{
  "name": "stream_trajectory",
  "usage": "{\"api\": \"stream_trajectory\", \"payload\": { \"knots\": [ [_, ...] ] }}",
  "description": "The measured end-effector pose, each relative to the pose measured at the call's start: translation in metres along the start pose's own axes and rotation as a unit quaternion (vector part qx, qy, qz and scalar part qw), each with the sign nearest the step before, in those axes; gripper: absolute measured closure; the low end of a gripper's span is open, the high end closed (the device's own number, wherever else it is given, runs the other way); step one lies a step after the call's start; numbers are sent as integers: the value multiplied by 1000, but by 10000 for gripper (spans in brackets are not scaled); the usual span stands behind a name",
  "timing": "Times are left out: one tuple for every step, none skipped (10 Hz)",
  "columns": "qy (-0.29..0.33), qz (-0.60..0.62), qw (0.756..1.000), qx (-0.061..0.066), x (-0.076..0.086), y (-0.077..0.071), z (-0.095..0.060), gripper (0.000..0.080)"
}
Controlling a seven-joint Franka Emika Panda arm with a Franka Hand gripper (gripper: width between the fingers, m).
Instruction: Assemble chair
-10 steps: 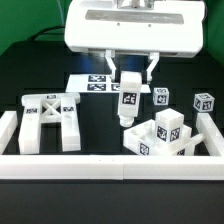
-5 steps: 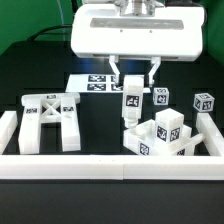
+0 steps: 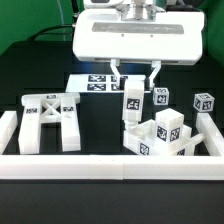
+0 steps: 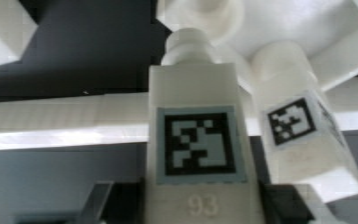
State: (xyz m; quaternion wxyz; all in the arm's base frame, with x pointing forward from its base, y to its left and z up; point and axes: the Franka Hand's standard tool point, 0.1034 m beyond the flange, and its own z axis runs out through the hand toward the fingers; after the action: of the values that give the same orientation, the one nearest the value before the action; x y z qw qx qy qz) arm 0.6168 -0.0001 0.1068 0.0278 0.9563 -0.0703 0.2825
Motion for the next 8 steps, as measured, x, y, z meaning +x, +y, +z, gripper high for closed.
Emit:
{"api": "stream_trajectory", "payload": {
  "knots": [
    [-3,-2,1000,1,-5,-3,1,508],
    [-4,-5,1000,2,-7,-6,2,508],
    [-5,-6,1000,2,-8,-7,2,508],
    [-6,-7,1000,2,-8,-8,3,508],
    [-6,-9,1000,4,-9,-11,3,508],
    [-7,-11,1000,5,-10,-14,4,508],
    [-9,-12,1000,4,-12,-14,6,508],
    [-11,-13,1000,3,-15,-13,8,508]
  ]
}}
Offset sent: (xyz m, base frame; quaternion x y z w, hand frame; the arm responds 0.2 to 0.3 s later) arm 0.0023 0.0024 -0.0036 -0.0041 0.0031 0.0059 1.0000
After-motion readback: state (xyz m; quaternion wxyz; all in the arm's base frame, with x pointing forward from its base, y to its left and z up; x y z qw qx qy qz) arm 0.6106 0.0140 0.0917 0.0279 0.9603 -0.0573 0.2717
